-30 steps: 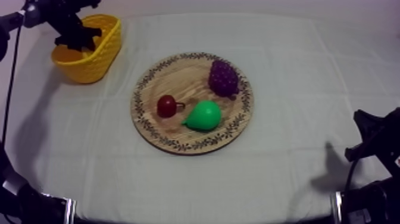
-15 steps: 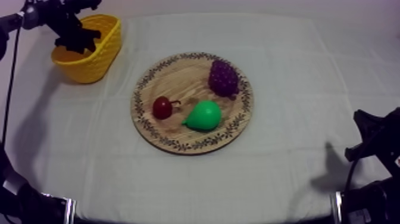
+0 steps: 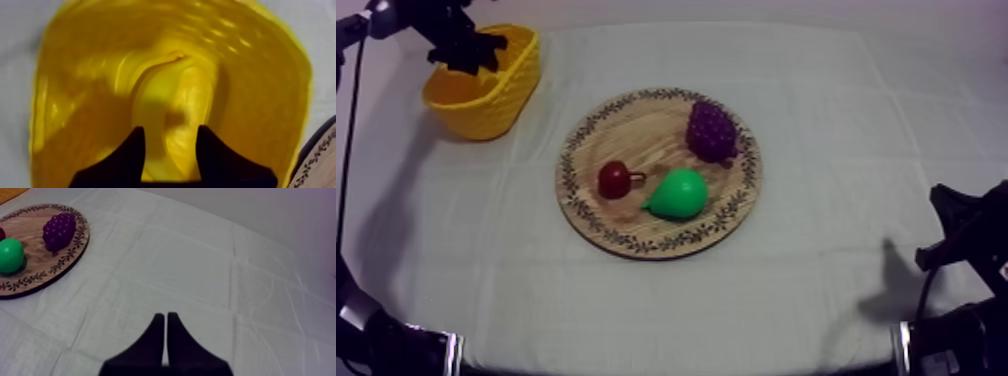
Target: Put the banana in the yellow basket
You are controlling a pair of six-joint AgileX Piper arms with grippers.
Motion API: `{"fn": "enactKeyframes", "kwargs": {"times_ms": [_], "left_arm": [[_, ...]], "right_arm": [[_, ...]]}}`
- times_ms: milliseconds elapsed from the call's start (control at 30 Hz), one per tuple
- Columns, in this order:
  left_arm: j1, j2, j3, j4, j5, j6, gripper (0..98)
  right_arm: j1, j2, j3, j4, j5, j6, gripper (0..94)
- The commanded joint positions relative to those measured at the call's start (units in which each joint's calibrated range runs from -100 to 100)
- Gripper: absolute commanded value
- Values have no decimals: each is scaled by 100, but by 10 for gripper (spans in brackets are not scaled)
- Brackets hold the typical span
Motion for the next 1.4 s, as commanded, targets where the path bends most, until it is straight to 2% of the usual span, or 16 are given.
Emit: {"fn": "enactKeyframes", "kwargs": {"times_ms": [0,100,233,467,600,700,833,967,1067,1200,1367], "left_arm": [[21,-154,-15,-56,13,105,315],[-1,-407,112,-21,-96,188,132],[-71,-779,546,172,-456,83,42],[-6,-1715,1442,220,-1164,24,20],[129,-2755,2130,126,-1772,68,17],[249,-3733,2846,48,-2454,93,13],[328,-4971,4039,41,-3520,100,6],[365,-6317,5706,25,-4698,167,2],[361,-7316,6950,13,-5290,178,1],[355,-8447,8339,9,-5670,190,1],[317,-9556,9682,7,-5829,224,1]], "right_arm": [[1,-3,-3,1,-1,0,2],[1,-3,-3,1,-1,0,2],[-3,-3,-3,1,-1,0,2],[-7,-3,-3,1,-1,0,2],[-7,-3,-3,1,-1,0,2],[-7,-3,-3,1,-1,0,2],[-7,-3,-3,1,-1,0,2],[-9,-3,-3,1,-1,0,2],[-13,-3,-3,1,-1,1,2],[-14,-3,-3,1,-1,1,2],[-15,-3,-3,1,-1,0,2]]}}
